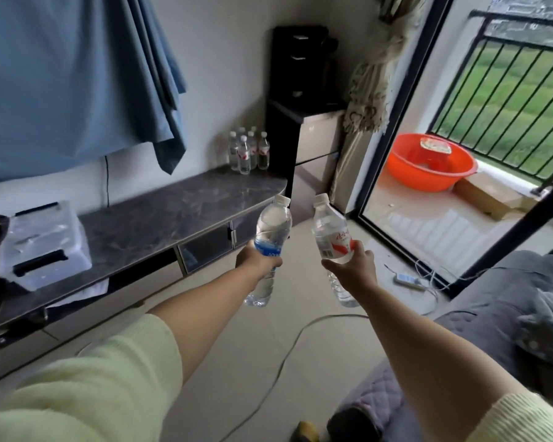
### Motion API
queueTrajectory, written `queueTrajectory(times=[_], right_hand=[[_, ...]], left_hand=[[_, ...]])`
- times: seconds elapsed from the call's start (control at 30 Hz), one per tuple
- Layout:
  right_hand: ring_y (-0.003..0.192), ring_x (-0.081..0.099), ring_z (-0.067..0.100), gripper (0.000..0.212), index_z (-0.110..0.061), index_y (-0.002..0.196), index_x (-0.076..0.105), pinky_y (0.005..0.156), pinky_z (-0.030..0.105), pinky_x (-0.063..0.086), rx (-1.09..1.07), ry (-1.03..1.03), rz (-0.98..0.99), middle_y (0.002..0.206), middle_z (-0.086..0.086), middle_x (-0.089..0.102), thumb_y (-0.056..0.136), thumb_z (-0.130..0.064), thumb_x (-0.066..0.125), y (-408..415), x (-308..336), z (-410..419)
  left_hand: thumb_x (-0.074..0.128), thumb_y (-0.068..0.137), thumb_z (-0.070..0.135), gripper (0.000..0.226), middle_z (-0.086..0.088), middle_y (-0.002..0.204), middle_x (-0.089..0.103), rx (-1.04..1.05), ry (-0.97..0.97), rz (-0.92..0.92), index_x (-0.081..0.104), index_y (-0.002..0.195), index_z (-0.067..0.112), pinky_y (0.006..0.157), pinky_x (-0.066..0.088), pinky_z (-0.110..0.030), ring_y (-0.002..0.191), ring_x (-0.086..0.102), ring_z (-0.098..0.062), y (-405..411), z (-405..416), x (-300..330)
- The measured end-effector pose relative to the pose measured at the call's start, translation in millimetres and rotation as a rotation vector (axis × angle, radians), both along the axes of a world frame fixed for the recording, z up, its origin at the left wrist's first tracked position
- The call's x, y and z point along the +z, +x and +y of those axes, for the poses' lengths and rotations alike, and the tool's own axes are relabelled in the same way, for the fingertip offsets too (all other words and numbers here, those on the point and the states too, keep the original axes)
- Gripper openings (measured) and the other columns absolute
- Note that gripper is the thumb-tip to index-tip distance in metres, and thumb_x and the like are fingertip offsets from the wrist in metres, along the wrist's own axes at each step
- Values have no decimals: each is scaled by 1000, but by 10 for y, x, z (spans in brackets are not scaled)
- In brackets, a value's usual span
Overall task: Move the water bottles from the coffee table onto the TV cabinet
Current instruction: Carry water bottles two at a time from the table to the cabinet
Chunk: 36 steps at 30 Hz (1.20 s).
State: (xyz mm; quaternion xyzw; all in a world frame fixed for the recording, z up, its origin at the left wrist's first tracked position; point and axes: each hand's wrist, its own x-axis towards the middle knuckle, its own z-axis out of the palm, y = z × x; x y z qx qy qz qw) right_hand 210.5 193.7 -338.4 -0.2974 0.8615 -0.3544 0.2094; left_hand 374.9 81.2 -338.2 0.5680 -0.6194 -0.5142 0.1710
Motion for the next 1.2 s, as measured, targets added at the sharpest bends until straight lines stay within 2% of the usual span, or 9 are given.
queueTrajectory(times=[0.1,0.3,0.5,0.57,0.67,0.8,0.93,1.07,1.2], right_hand=[[111,51,32,68,-16,130,46,98,39,42,52,1,24,118,12,45,73,-33,80,-472,57,-330],[105,56,31,65,-14,120,52,94,41,47,73,-46,46,114,13,53,67,-35,83,-1261,173,-995],[108,52,31,65,-12,125,50,94,33,41,115,-39,51,118,16,48,71,-33,81,-1554,194,-1700],[106,53,31,65,-10,125,49,94,33,42,143,-40,44,120,16,47,72,-32,80,-1604,168,-2003],[106,53,32,67,-11,125,49,94,37,44,157,-33,42,120,16,49,71,-34,80,-1683,110,-2485],[109,52,32,68,-14,128,48,95,35,42,159,-23,36,121,16,48,72,-37,79,-1813,57,-3185],[110,52,31,70,-14,130,45,95,37,42,147,-12,3,123,15,47,73,-39,78,-1891,83,-3823],[112,51,32,73,-14,131,44,97,38,42,147,19,-14,123,15,47,73,-40,79,-2032,17,-4279],[111,52,32,71,-13,127,46,99,44,45,154,38,-39,121,14,48,70,-40,80,-2289,-72,-4694]], left_hand=[[78,72,17,57,-9,114,62,29,-6,-13,50,121,12,90,49,-36,101,60,-27,-398,-282,27],[74,75,11,49,-10,109,63,142,24,37,52,119,10,61,45,-23,85,57,-20,-1034,-825,109],[77,74,13,47,-7,107,60,195,54,57,47,110,14,77,44,-28,90,56,-22,-1356,-1442,35],[78,73,14,48,-7,107,59,195,60,34,46,109,15,78,44,-29,91,56,-23,-1454,-1709,0],[78,74,22,55,-8,114,62,200,43,-21,50,121,13,77,44,-29,95,59,-24,-1551,-2181,-50],[77,76,23,56,-8,119,61,188,34,-27,49,124,13,81,43,-30,103,58,-25,-1666,-2859,-9],[76,77,19,56,-7,118,58,177,19,-27,46,125,13,80,41,-30,93,51,-21,-1710,-3537,70],[77,75,20,54,-7,112,60,206,38,-60,50,121,14,76,42,-30,90,54,-20,-1803,-4052,27],[80,73,19,54,-8,114,61,233,70,-34,51,119,13,81,44,-31,91,55,-23,-2049,-4449,-86]])
